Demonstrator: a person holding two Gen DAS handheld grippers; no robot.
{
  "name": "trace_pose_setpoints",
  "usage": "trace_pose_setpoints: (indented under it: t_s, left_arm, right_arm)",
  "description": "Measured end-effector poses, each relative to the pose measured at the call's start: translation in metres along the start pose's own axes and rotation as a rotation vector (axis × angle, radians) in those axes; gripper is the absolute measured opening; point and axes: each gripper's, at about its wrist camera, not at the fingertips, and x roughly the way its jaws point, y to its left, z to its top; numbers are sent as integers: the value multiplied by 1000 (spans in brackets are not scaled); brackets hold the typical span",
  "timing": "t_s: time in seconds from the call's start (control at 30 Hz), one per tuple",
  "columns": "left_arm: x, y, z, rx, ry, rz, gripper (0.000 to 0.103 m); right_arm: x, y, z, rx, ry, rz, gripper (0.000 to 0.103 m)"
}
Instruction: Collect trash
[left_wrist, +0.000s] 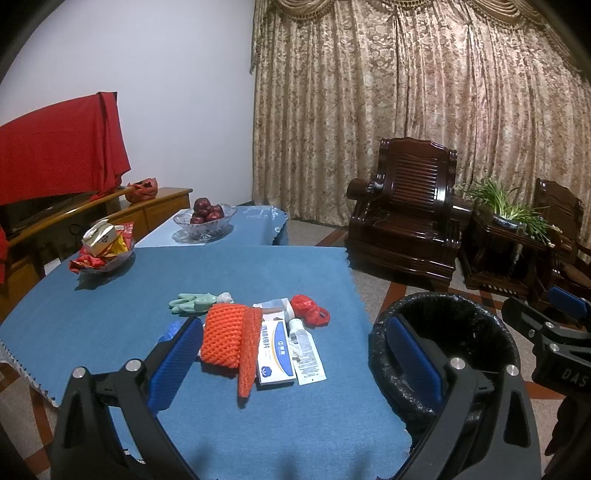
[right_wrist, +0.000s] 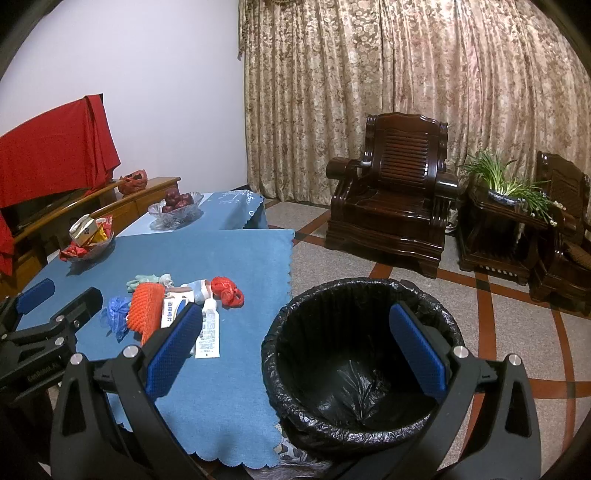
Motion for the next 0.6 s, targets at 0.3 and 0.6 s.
trace_pose_setpoints:
  t_s: [0.3,0.6]
  left_arm:
    - [-2,-1,2,0,0,-1,97]
    - [-2,-1,2,0,0,-1,97]
  right_arm:
    - [0,0,0,-1,1,-1,98]
    - [0,1,0,-2,1,-2,98]
